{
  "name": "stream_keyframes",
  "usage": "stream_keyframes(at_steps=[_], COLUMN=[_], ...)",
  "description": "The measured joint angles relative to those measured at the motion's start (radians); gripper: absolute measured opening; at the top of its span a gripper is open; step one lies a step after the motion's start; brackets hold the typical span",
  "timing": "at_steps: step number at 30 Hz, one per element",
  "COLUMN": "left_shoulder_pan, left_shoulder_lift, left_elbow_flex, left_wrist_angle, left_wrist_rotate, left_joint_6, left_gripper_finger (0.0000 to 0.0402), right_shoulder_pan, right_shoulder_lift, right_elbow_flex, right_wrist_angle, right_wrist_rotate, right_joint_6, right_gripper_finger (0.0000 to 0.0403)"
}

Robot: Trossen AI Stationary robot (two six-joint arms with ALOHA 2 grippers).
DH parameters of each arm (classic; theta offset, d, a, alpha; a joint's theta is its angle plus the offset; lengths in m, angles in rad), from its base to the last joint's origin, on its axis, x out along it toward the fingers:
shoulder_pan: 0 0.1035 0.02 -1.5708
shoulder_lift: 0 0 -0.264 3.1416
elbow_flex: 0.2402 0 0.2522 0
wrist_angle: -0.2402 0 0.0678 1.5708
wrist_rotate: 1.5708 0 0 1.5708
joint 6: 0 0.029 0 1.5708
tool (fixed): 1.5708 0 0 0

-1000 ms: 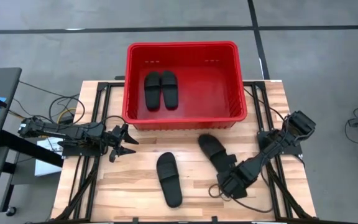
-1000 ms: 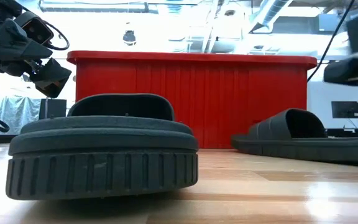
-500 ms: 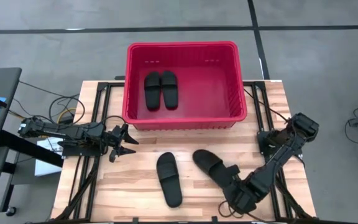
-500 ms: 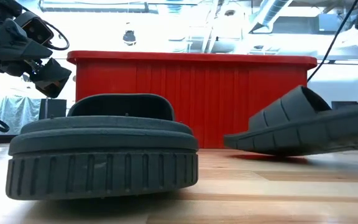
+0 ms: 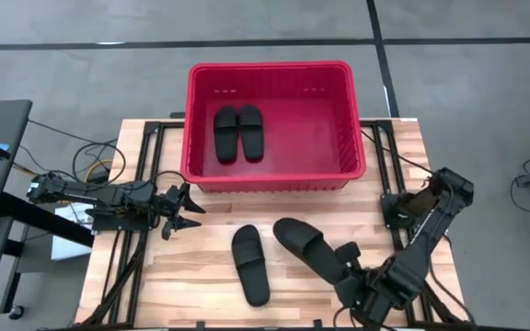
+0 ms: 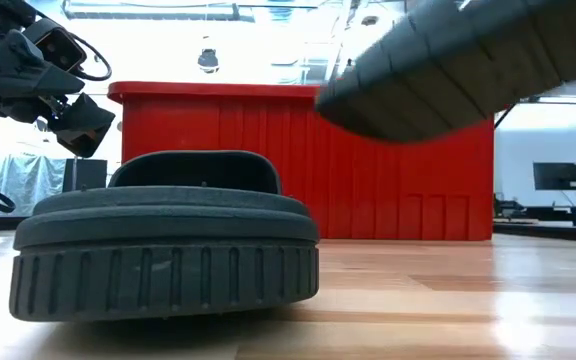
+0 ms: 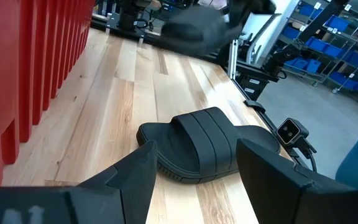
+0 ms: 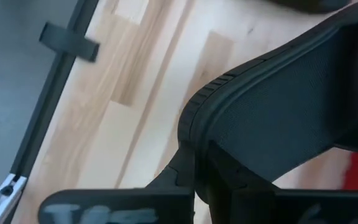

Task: Pick and place slides into bin
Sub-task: Put the black slide into the red bin

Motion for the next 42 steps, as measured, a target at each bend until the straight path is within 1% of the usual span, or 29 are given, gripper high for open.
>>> stream_keyframes(at_steps=[8, 13, 18, 23, 28, 32, 39, 42], left_shoulder_pan=[0.000, 0.000, 0.000, 0.000, 0.000, 0.000, 0.000, 0.000], left_shoulder_lift=[0.000, 0.000, 0.000, 0.000, 0.000, 0.000, 0.000, 0.000], left_elbow_flex=[0.000, 0.000, 0.000, 0.000, 0.000, 0.000, 0.000, 0.000], left_wrist_angle=[0.000, 0.000, 0.000, 0.000, 0.000, 0.000, 0.000, 0.000], left_wrist_rotate=[0.000, 0.000, 0.000, 0.000, 0.000, 0.000, 0.000, 0.000], left_joint_6=[0.000, 0.000, 0.000, 0.000, 0.000, 0.000, 0.000, 0.000], left_gripper_finger=[0.0211, 0.0211, 0.0211, 0.0211, 0.0210, 0.0210, 0.0210, 0.0210], right_shoulder_pan=[-0.011, -0.042, -0.103, -0.196, -0.325, -0.453, -0.736, -0.870], right_shoulder_lift=[-0.002, -0.002, -0.003, -0.003, -0.003, -0.002, -0.002, -0.002], right_elbow_flex=[0.212, 0.300, 0.337, 0.344, 0.344, 0.344, 0.344, 0.343], right_wrist_angle=[-0.221, -0.334, -0.335, -0.336, -0.337, -0.336, -0.330, -0.316], right_wrist_rotate=[0.141, 0.223, 0.246, 0.259, 0.277, 0.296, 0.294, 0.262], right_joint_6=[-0.006, -0.024, -0.120, -0.206, -0.294, -0.375, -0.501, -0.562], right_gripper_finger=[0.0001, 0.0001, 0.0001, 0.0001, 0.0001, 0.0001, 0.0001, 0.0001])
